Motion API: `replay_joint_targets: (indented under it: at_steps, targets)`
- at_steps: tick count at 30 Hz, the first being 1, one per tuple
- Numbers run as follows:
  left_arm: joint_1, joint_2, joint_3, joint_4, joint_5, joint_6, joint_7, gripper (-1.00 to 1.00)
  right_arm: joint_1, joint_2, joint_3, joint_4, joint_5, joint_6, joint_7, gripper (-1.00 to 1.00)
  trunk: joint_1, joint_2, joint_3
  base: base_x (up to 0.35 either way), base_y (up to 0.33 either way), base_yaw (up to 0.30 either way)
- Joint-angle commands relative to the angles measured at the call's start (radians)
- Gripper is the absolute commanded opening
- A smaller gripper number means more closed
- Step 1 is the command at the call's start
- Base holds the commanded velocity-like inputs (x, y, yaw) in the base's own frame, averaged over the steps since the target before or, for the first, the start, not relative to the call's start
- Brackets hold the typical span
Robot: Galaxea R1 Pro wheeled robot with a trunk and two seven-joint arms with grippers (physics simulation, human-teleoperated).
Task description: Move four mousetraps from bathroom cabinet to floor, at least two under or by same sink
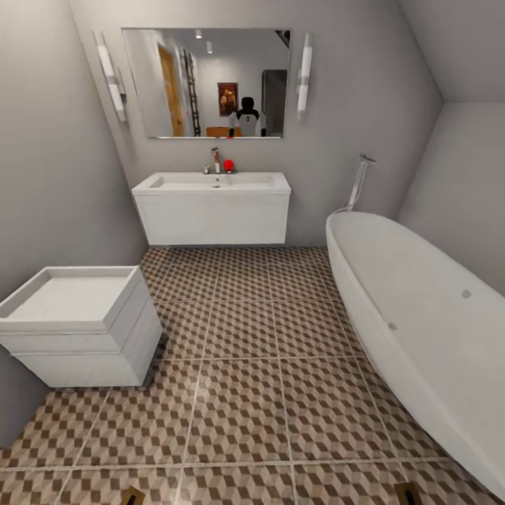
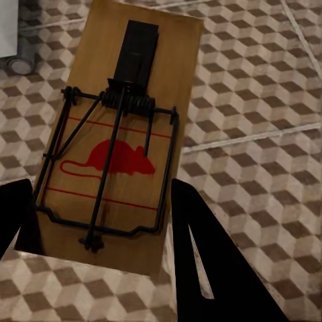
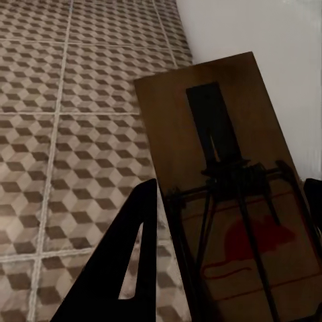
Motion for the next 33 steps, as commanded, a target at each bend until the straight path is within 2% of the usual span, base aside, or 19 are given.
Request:
replay_joint_targets:
  at_steps: [1,33]
  targets:
    - [-0.002,0.0,-0.005,0.004,0.007,-0.005,-0.003,-1.0,-0.001,0.0,0.007,0.0,-0.004,-0.002,-0.003,-1.0,0.001,0.0,-0.001,0.327,-0.096,0.0]
    - [-0.002,0.0,-0.005,0.003,0.007,-0.005,-0.003,-1.0,-0.001,-0.001,0.007,0.0,-0.004,-0.002,-0.003,-1.0,0.001,0.0,-0.001,0.329,-0.019,0.068]
